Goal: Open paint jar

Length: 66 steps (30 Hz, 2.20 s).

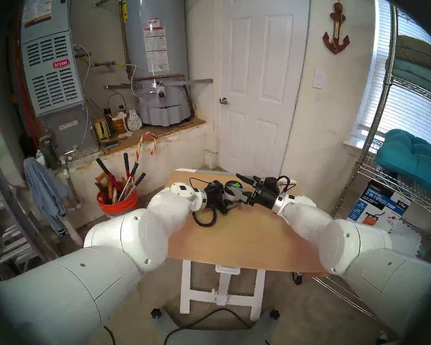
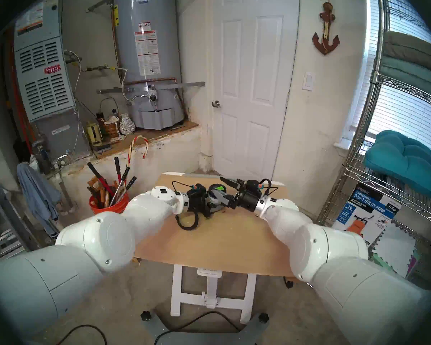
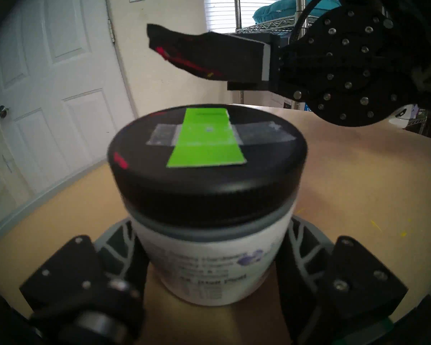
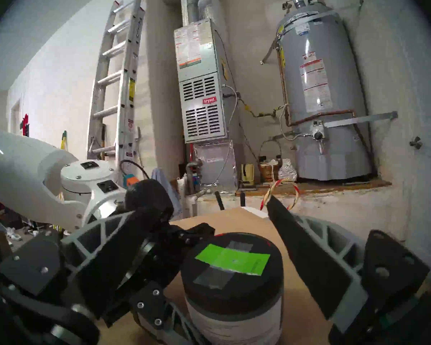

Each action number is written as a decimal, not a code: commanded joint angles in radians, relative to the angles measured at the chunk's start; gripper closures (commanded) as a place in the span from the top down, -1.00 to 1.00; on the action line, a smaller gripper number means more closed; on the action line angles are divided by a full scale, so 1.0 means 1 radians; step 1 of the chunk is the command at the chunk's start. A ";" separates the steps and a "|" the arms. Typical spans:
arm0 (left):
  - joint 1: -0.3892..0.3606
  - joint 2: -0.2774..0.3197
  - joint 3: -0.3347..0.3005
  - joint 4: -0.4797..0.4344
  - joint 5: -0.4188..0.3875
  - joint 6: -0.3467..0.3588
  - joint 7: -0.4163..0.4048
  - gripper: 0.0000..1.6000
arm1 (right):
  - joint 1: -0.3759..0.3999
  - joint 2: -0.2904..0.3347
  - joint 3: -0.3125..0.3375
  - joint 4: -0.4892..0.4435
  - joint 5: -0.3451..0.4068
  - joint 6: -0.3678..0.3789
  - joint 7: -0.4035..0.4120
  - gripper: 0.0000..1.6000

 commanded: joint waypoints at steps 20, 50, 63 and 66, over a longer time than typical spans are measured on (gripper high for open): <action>-0.016 0.013 0.000 -0.006 0.024 0.018 0.029 -1.00 | 0.019 -0.012 -0.051 -0.037 -0.046 -0.040 -0.011 1.00; -0.016 0.009 -0.012 0.002 0.042 0.024 0.041 -1.00 | 0.011 -0.024 -0.066 -0.057 -0.082 -0.063 -0.050 1.00; -0.017 0.007 -0.019 0.003 0.047 0.023 0.043 -1.00 | 0.001 -0.023 -0.078 -0.068 -0.094 -0.064 -0.080 1.00; -0.017 0.007 -0.020 0.004 0.048 0.023 0.042 -1.00 | 0.001 -0.024 -0.080 -0.072 -0.096 -0.064 -0.087 1.00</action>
